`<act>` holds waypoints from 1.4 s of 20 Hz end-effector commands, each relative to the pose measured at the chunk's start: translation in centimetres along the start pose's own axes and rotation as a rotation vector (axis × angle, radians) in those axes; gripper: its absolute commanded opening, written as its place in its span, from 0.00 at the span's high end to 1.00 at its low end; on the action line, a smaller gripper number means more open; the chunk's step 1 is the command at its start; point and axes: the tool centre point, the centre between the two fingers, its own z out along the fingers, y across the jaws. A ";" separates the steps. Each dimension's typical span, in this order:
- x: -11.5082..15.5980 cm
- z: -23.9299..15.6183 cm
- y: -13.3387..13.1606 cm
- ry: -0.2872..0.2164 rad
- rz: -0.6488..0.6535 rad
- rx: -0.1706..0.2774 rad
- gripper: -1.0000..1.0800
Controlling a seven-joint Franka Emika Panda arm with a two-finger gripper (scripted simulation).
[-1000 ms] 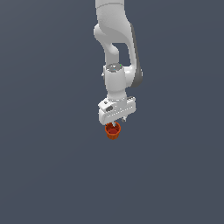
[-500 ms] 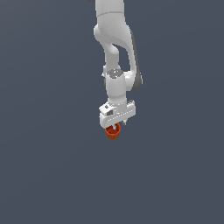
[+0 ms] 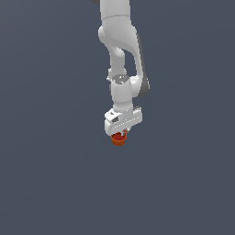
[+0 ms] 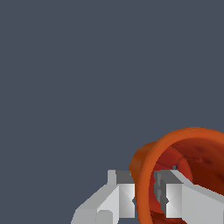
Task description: Pick up the object and move it to a goal position.
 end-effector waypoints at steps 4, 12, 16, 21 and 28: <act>0.0 0.0 0.0 0.000 -0.001 0.000 1.00; -0.2 -0.6 0.4 0.000 0.000 0.000 1.00; -0.4 -1.7 1.2 0.000 -0.001 -0.001 1.00; -1.0 -4.1 2.9 -0.001 -0.002 -0.002 1.00; -2.2 -8.9 6.1 -0.001 -0.003 -0.002 1.00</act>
